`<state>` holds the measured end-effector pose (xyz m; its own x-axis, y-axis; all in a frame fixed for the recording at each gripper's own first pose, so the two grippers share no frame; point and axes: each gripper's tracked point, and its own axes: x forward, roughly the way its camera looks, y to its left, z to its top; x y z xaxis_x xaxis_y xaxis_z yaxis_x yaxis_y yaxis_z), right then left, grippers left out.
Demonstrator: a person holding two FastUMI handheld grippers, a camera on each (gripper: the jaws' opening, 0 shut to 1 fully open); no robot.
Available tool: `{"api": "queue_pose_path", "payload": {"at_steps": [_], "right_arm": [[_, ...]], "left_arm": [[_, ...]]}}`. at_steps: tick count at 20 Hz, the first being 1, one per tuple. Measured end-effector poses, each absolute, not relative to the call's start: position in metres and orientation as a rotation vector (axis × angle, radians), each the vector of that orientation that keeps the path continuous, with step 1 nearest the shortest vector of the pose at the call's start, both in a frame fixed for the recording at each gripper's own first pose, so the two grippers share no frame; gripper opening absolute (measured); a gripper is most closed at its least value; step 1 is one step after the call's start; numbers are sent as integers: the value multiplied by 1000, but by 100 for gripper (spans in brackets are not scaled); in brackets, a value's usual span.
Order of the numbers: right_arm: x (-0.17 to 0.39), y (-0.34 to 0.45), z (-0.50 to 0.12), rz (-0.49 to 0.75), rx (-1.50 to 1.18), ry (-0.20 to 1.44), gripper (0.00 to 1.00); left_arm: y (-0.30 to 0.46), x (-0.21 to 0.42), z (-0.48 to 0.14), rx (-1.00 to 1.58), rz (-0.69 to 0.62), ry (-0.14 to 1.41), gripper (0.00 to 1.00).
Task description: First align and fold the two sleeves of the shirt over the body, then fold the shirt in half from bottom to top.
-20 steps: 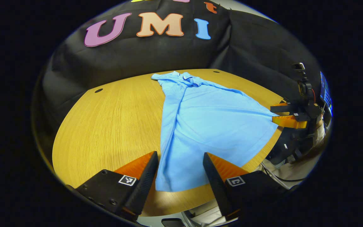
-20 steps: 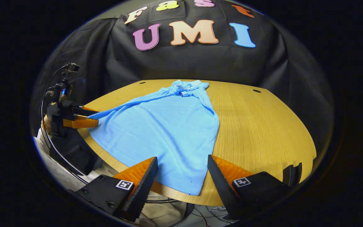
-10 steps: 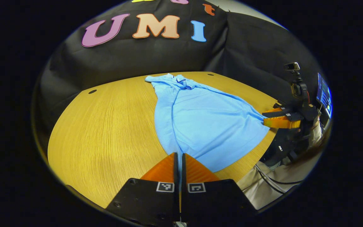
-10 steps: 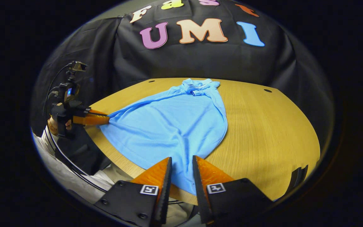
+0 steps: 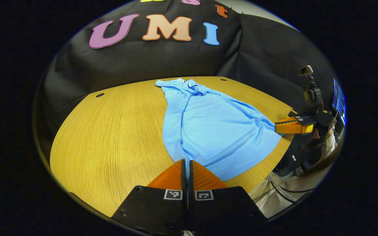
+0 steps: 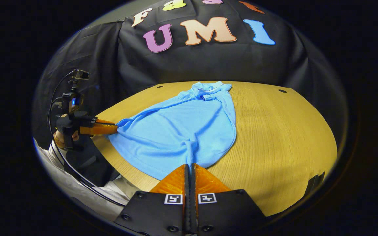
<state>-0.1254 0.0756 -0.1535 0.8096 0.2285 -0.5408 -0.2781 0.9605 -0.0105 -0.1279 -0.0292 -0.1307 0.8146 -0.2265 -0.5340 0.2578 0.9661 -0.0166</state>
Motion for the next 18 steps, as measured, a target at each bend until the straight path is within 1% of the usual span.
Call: {"api": "queue_pose_path", "payload": {"at_steps": [1, 2, 7, 11, 18], "right_arm": [[-120, 76, -147, 271, -89, 550, 0], [-112, 75, -142, 267, -92, 535, 3], [-76, 74, -122, 253, -114, 490, 3], [-44, 75, -109, 240, -154, 470, 2], [20, 77, -81, 211, -306, 444, 2]], "left_arm": [[-29, -125, -125, 64, -256, 547, 0], [-29, -122, -119, 72, -258, 537, 0], [-32, -97, -100, 82, -273, 494, 0], [-25, -63, -80, 28, -258, 446, 0], [-7, 9, -51, -43, -246, 387, 0]]}}
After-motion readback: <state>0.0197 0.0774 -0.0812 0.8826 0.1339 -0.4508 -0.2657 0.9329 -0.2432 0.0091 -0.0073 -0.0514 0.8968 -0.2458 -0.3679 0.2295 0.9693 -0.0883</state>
